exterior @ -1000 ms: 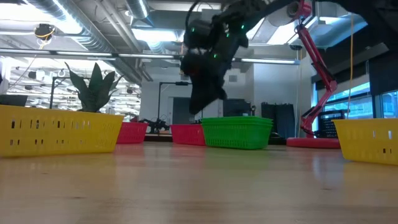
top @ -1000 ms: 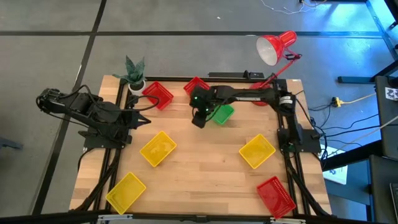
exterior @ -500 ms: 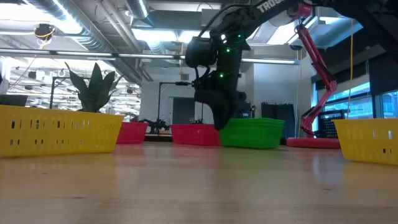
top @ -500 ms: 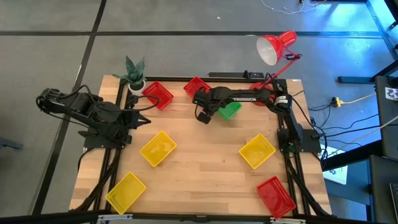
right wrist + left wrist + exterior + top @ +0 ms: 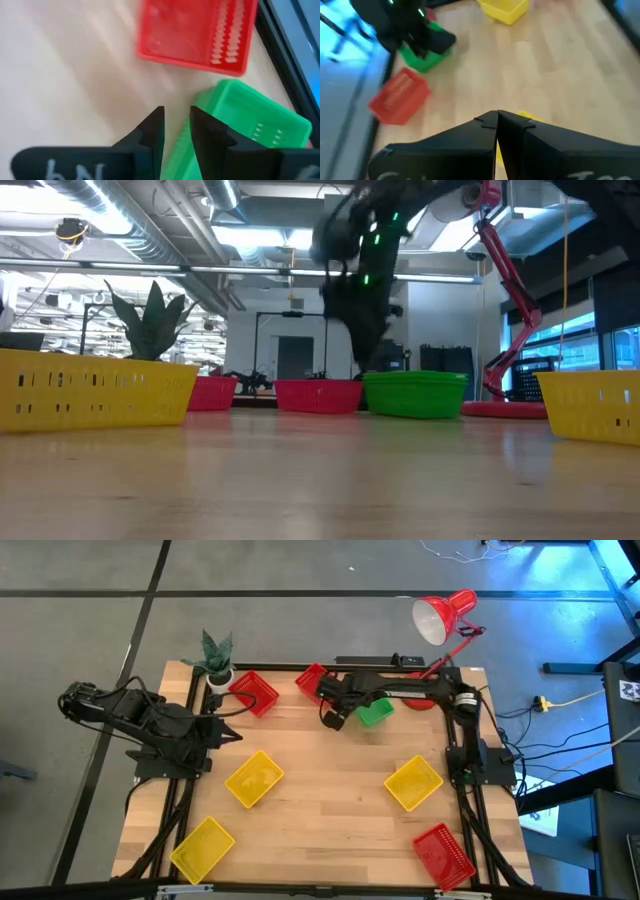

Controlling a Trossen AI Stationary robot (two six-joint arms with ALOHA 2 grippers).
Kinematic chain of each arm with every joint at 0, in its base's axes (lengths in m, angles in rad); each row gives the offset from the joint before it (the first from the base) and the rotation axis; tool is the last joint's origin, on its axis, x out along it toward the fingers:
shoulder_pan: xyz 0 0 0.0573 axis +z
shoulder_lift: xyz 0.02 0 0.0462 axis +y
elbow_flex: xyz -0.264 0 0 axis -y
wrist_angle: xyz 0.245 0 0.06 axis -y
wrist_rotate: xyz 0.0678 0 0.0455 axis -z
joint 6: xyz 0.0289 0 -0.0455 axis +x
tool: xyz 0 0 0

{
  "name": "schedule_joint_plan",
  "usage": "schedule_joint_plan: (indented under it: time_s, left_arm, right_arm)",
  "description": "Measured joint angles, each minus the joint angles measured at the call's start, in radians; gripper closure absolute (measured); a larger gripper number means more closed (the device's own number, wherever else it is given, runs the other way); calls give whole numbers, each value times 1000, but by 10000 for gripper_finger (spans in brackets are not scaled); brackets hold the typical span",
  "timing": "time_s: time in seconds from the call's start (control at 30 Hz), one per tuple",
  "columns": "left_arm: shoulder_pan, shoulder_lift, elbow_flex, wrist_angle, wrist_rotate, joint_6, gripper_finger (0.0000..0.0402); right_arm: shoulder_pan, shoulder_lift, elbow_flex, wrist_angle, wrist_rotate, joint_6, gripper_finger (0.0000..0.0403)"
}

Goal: Stack baskets by color
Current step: Stack the bottom green bin on the top green bin, then move the top left yellow bin to the center of the table

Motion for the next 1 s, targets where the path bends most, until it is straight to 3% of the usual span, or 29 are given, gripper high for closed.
schedule_joint_plan:
  time_s: [0.17, 0.47, 0.8, 1.0]
  left_arm:
    - [0, 0, 0, 0, 83, -95, 401]
    - [0, 0, 0, 0, 123, -135, 401]
    - [0, 16, -5, 0, 134, -372, 399]
    - [1, 34, -5, -10, 94, -499, 351]
  right_arm:
    - [51, -122, 0, 4, -51, -4, 312]
    - [181, -289, 1, 84, -51, -7, 312]
    - [325, -348, 1, 151, -51, -23, 312]
    - [364, -350, 1, 183, -51, -50, 312]
